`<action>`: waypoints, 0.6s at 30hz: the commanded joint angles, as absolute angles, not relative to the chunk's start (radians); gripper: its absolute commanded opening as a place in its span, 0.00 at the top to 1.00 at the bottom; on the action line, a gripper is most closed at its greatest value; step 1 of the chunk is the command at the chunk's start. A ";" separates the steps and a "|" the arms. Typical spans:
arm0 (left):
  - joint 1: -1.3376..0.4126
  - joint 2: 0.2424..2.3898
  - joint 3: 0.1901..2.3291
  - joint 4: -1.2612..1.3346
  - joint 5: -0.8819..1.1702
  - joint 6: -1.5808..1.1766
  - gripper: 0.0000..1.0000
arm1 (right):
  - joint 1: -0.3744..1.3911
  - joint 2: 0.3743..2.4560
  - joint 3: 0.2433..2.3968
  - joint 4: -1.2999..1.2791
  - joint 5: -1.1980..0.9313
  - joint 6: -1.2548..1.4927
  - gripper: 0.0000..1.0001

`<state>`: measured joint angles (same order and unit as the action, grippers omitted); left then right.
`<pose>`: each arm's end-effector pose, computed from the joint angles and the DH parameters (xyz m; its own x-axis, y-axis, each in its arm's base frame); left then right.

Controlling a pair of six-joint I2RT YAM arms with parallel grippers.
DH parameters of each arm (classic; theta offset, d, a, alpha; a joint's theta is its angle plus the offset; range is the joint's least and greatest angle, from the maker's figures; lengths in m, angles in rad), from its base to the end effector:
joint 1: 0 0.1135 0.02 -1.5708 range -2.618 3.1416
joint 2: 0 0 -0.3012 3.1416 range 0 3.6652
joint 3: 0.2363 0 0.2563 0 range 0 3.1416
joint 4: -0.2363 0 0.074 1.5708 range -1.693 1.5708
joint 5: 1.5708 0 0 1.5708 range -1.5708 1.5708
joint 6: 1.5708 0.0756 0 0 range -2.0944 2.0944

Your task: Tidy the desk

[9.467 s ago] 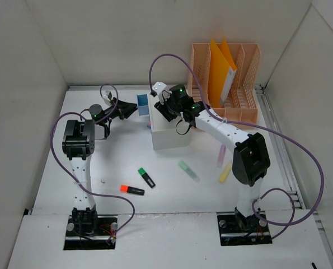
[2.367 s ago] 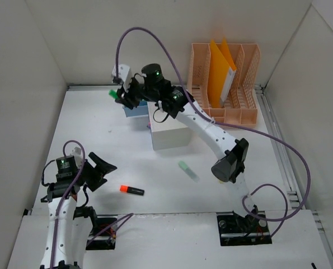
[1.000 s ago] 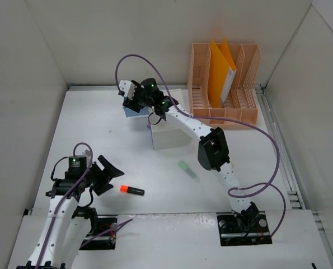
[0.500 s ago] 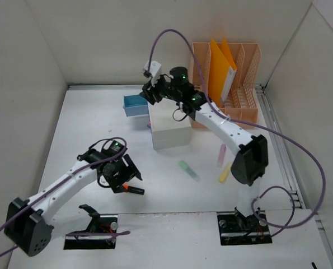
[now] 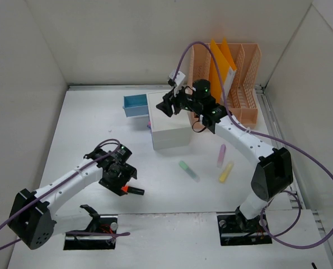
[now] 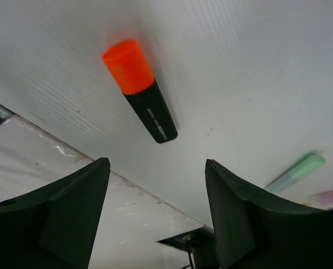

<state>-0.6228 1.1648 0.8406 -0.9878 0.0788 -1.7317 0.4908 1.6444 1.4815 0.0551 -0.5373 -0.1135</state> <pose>0.1546 -0.1183 0.2233 -0.4644 -0.8780 0.1161 -0.8708 0.4288 -0.2404 0.3662 0.2396 0.4177 0.0024 -0.1090 -0.9940 -0.8589 0.5088 -0.0579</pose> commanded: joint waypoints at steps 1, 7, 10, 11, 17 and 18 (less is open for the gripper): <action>-0.627 1.177 0.792 -0.905 0.039 -1.842 0.37 | 0.471 1.554 1.454 0.164 -0.575 -0.077 0.52; -0.609 1.258 0.735 -0.778 0.032 -1.832 0.40 | 0.462 1.490 1.402 0.176 -0.617 -0.066 0.52; -0.588 1.293 0.715 -0.741 0.017 -1.835 0.44 | 0.460 1.471 1.388 0.182 -0.632 -0.055 0.52; -0.566 1.299 0.698 -0.717 0.034 -1.833 0.46 | 0.456 1.471 1.384 0.183 -0.640 -0.054 0.52; -0.566 1.305 0.663 -0.695 0.054 -1.839 0.54 | 0.449 1.447 1.361 0.172 -0.626 -0.051 0.52; -0.566 1.305 0.657 -0.692 0.054 -1.841 0.55 | 0.446 1.444 1.359 0.170 -0.624 -0.051 0.52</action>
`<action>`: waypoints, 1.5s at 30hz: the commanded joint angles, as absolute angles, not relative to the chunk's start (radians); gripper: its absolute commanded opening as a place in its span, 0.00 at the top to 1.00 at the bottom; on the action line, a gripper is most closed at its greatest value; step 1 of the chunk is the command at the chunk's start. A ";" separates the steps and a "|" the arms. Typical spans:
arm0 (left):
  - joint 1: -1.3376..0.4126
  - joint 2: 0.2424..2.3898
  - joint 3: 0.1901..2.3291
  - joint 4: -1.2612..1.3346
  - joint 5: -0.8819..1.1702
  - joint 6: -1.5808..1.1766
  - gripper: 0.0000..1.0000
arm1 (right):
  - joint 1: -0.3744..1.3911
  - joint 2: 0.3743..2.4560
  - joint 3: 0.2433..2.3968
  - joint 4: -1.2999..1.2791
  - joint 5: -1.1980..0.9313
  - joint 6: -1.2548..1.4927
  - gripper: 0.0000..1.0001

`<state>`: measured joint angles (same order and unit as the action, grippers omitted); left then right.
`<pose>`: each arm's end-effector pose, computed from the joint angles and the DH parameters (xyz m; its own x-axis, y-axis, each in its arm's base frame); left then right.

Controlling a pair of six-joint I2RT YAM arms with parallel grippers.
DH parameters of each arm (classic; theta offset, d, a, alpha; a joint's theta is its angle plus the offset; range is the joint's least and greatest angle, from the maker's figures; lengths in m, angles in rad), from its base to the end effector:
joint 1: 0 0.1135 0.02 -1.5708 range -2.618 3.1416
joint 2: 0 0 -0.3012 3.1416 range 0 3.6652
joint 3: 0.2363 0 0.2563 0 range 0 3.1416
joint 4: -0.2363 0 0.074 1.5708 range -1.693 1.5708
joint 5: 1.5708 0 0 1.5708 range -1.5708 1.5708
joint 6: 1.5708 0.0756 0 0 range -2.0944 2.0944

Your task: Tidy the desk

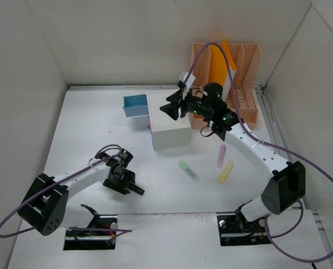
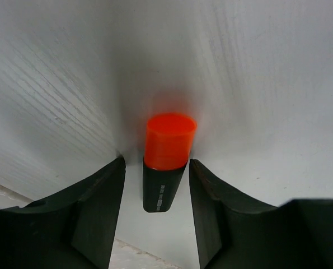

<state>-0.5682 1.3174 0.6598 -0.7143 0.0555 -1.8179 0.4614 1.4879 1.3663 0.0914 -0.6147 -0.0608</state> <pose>0.1730 -0.1154 0.1537 -0.3278 -0.9393 0.1011 -0.9348 0.3071 -0.1783 0.3257 0.2106 0.4389 0.0265 -0.0423 -0.9988 -0.8799 0.4732 -0.0433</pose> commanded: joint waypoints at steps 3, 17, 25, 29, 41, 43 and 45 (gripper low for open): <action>-0.546 1.307 0.615 -0.655 0.074 -1.845 0.61 | 0.440 1.440 1.353 0.167 -0.618 -0.051 0.52; -0.509 1.253 0.980 -0.845 -0.150 -1.619 1.00 | 0.433 1.399 1.330 0.121 -0.603 -0.078 0.49; -0.393 1.336 1.439 -1.011 -0.266 -1.551 1.00 | 0.411 1.397 1.312 0.127 -0.580 -0.083 0.65; -0.267 1.434 1.508 -0.868 -0.134 -1.545 1.00 | 0.403 1.393 1.305 0.130 -0.572 -0.089 0.65; -0.196 1.776 1.867 -0.749 -0.045 -1.523 1.00 | 0.371 1.336 1.210 0.132 -0.545 -0.103 0.64; -0.196 1.799 1.865 -0.716 -0.026 -1.523 1.00 | 0.361 1.333 1.203 0.138 -0.543 -0.100 0.64; -0.196 1.815 1.871 -0.678 -0.017 -1.523 1.00 | 0.360 1.331 1.192 0.138 -0.543 -0.097 0.64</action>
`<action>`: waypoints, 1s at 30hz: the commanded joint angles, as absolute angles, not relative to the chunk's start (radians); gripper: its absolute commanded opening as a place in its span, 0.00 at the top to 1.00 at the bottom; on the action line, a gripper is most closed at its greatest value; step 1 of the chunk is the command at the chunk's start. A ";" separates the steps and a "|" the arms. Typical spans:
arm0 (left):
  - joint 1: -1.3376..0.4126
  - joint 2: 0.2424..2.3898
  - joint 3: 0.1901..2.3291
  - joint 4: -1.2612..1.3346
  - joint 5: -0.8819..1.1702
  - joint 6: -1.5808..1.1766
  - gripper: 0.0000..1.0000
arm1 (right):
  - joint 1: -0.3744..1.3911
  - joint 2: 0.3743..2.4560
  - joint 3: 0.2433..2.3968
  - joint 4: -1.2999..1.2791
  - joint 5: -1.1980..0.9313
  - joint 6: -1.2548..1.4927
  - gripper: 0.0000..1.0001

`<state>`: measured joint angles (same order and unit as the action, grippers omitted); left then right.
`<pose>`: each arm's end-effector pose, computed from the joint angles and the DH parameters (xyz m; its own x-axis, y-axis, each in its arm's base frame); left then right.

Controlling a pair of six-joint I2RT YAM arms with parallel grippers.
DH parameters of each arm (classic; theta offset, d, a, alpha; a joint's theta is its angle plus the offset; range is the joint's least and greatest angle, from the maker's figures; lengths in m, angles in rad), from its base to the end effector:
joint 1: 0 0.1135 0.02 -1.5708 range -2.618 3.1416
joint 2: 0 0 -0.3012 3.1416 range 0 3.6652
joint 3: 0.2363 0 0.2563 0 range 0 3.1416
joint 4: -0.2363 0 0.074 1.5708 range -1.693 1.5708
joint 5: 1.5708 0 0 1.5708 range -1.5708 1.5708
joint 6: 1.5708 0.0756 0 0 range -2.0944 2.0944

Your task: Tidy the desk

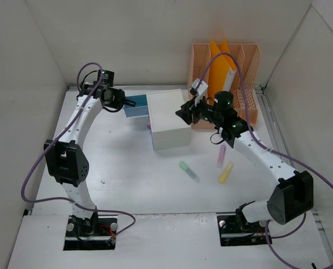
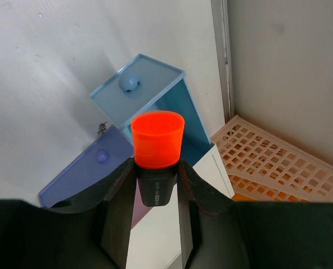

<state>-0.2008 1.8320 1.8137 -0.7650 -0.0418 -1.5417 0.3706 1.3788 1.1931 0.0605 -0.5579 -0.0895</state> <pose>0.4455 -0.0875 0.3544 -0.1903 -0.9804 -0.0501 -0.6862 0.1693 -0.7074 0.3169 0.1661 0.4049 -0.0447 -0.0987 -0.9941 -0.8041 0.5941 -0.0228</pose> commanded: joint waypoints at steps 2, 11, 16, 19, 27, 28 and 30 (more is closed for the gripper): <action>-0.196 1.841 1.882 -0.661 -0.012 -1.522 1.00 | 0.357 1.328 1.187 0.138 -0.542 -0.095 0.63; -0.215 1.962 2.012 -0.621 0.018 -1.500 1.00 | 0.338 1.319 1.174 0.124 -0.541 -0.097 0.63; -0.224 1.985 2.002 -0.618 0.023 -1.494 0.98 | 0.337 1.307 1.158 0.124 -0.537 -0.095 0.62; -0.235 1.985 1.990 -0.614 0.032 -1.483 0.88 | 0.336 1.305 1.155 0.124 -0.537 -0.094 0.61; -0.245 1.974 2.003 -0.611 0.044 -1.457 0.63 | 0.333 1.313 1.160 0.124 -0.540 -0.097 0.60; -0.245 1.974 2.003 -0.618 0.043 -1.457 0.61 | 0.333 1.316 1.160 0.123 -0.540 -0.097 0.60; -0.245 1.970 2.002 -0.624 0.044 -1.453 0.57 | 0.334 1.315 1.161 0.124 -0.540 -0.100 0.59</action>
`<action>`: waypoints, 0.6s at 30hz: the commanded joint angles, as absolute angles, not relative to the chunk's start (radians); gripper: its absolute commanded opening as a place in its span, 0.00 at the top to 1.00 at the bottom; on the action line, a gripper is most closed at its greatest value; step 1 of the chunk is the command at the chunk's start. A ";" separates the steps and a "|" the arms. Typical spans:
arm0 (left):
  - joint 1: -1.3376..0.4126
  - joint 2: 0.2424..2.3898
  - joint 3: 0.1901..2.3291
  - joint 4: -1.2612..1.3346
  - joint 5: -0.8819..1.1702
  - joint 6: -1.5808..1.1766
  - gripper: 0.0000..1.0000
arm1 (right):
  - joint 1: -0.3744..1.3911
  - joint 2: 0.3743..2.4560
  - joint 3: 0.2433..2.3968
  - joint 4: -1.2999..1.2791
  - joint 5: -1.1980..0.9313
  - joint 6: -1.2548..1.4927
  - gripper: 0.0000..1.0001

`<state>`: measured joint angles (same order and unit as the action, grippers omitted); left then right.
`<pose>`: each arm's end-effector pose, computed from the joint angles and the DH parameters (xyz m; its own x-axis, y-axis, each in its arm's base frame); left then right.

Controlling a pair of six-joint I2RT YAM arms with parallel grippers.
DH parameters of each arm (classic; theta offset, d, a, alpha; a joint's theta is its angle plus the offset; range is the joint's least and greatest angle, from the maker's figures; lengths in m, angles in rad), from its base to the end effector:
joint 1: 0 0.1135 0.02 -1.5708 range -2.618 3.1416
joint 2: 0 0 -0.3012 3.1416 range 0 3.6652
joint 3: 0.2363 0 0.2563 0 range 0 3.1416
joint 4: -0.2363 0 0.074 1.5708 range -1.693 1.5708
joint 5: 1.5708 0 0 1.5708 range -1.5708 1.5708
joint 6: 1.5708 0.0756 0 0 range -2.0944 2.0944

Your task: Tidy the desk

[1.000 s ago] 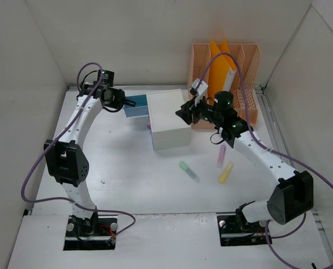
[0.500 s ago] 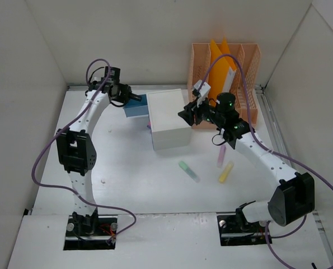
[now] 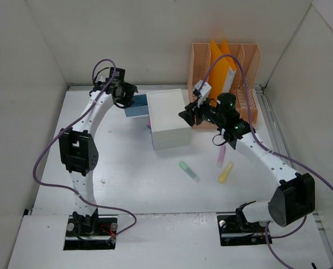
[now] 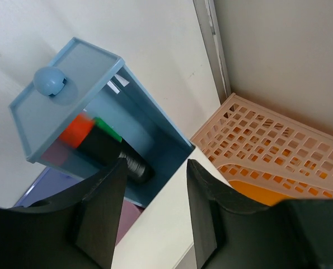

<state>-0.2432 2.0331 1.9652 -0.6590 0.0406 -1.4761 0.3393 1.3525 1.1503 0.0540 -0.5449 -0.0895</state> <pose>0.5027 -0.1279 0.3267 -0.3298 -0.9430 -0.0438 -0.6166 0.2503 -0.7464 0.3152 0.1528 0.3958 -0.0700 -0.1058 -0.9919 -0.7774 0.6289 -0.0122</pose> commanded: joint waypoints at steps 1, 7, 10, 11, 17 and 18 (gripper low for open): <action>-0.245 1.967 2.000 -0.623 0.048 -1.453 0.57 | 0.333 1.313 1.161 0.124 -0.540 -0.100 0.59; -0.236 1.922 2.045 -0.588 0.048 -1.370 0.97 | 0.331 1.321 1.164 0.124 -0.535 -0.106 0.60; -0.215 1.890 2.065 -0.591 0.044 -1.236 1.00 | 0.337 1.335 1.177 0.124 -0.515 -0.115 0.76; -0.206 1.853 2.048 -0.585 0.051 -1.198 1.00 | 0.331 1.341 1.183 0.124 -0.484 -0.112 0.90; -0.031 1.628 1.656 -0.410 0.230 -0.933 1.00 | 0.325 1.463 1.272 0.088 -0.244 -0.075 1.00; 0.021 1.606 1.610 -0.404 0.241 -0.916 0.97 | 0.316 1.498 1.301 0.081 -0.233 -0.072 1.00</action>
<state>-0.0811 1.7096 1.7054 -0.5159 0.1658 -1.0821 0.3359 1.4433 1.2190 0.0437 -0.3630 -0.0921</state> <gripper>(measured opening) 0.019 0.004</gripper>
